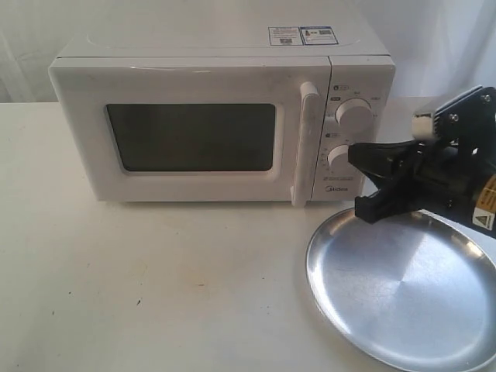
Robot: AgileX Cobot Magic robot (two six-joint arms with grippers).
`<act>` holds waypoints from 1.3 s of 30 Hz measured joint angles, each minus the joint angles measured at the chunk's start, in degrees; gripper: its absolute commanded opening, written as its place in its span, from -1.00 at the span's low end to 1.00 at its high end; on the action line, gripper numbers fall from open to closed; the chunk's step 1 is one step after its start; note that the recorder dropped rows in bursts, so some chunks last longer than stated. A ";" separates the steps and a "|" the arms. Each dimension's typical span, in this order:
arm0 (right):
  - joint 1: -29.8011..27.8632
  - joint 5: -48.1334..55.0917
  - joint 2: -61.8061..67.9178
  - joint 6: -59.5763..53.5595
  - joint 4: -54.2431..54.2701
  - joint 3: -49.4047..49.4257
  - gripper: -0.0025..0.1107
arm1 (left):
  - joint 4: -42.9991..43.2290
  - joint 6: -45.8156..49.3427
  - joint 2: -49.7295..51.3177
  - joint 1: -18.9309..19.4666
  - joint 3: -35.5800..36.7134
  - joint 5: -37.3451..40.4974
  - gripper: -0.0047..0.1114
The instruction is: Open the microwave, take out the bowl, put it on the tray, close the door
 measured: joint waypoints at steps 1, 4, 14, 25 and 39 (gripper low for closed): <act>0.00 -0.54 0.52 -0.52 -0.91 0.00 -0.33 | 0.00 0.00 0.00 0.00 0.00 0.00 -0.92; 0.00 -4.29 3.01 -2.89 -3.48 0.00 0.24 | 0.00 0.00 0.00 0.00 0.00 0.00 -0.92; 0.00 -6.72 13.36 -12.85 -2.66 -4.75 0.02 | 0.00 0.00 0.00 0.00 0.00 0.00 -0.92; 0.00 -6.60 22.43 -13.59 -9.63 -14.84 -0.10 | 0.00 0.00 0.00 0.00 0.00 0.00 -0.92; 0.00 -7.47 27.80 -7.01 -21.99 -22.46 -0.95 | 0.00 0.00 0.00 0.00 0.00 0.00 -0.92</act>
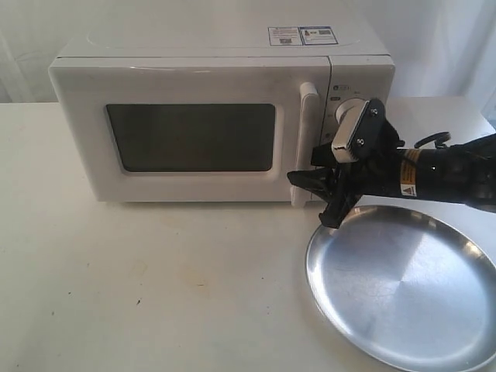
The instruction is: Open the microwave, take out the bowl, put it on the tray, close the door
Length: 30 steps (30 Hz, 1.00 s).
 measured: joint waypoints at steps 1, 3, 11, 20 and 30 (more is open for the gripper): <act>0.00 0.00 0.00 0.25 -0.12 0.00 -0.96 | 0.00 0.00 0.00 0.00 0.00 0.00 -0.92; 0.00 0.00 0.00 0.92 -1.04 -0.25 -0.96 | 0.00 0.00 0.00 0.00 0.00 0.00 -0.92; -1.11 -8.45 1.09 5.14 -10.36 -0.88 -0.96 | 0.00 0.00 0.00 0.00 0.00 0.00 -0.92; -0.74 -15.06 0.63 10.33 -19.18 0.32 -0.96 | 0.00 0.00 0.00 0.00 0.00 0.00 -0.92; 1.64 -10.04 -6.96 11.11 -15.87 8.98 -0.96 | 0.00 0.00 0.00 0.00 0.00 0.00 -0.92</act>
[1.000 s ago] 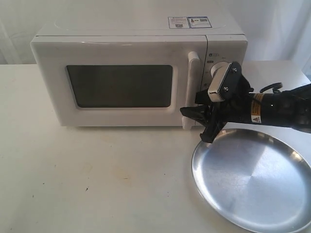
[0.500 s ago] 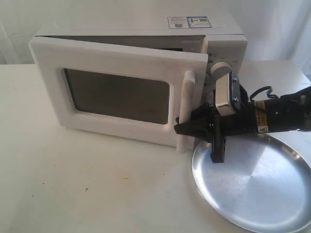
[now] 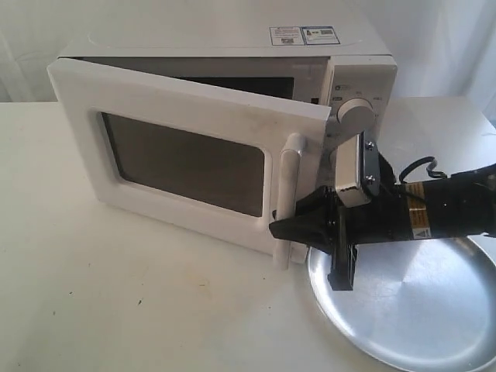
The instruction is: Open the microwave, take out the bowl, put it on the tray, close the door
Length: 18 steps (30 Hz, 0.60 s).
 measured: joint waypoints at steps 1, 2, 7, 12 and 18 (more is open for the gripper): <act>0.27 0.17 -0.93 0.25 0.11 0.92 -0.96 | 0.00 0.00 0.00 0.00 0.00 0.00 -0.92; 0.39 0.29 -1.88 0.37 0.24 1.72 -0.96 | 0.00 0.00 0.00 0.00 0.00 0.00 -0.92; 1.34 -2.62 -7.93 -0.03 -1.61 7.24 -0.96 | 0.00 0.00 0.00 0.00 0.00 0.00 -0.92; 2.09 -8.25 -13.21 -3.62 -0.93 11.43 -0.96 | 0.00 0.00 0.00 0.00 0.00 0.00 -0.92; 2.32 -6.14 -13.95 -1.53 3.18 11.71 -0.69 | 0.00 0.00 0.00 0.00 0.00 0.00 -0.92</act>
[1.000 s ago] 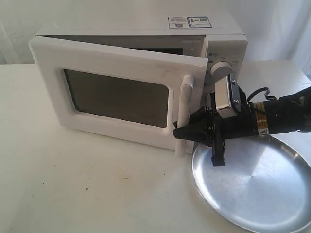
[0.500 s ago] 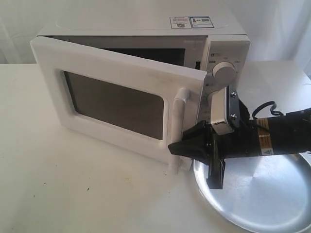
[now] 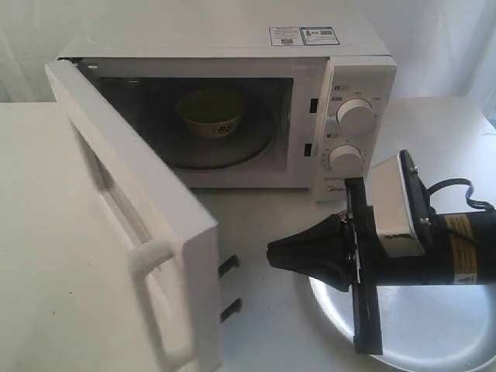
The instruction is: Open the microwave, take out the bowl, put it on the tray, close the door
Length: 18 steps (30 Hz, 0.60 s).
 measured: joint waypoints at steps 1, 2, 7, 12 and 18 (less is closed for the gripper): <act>0.00 0.49 0.00 0.46 -0.01 0.00 -0.54 | 0.00 0.00 0.00 0.00 0.00 0.00 -0.92; 0.00 0.60 0.00 0.88 0.12 0.00 -0.41 | 0.00 0.00 0.00 0.00 0.00 0.00 -0.92; 0.63 4.04 0.12 1.12 8.04 0.13 0.06 | 0.00 0.00 0.00 0.00 0.00 0.00 -0.92; 4.33 10.28 2.56 -4.77 20.38 -1.46 -0.19 | 0.00 0.00 0.00 0.00 0.00 0.00 -0.92; 11.27 24.65 8.15 -16.65 32.50 -10.47 -0.21 | 0.11 0.00 0.00 0.00 0.00 0.00 -0.92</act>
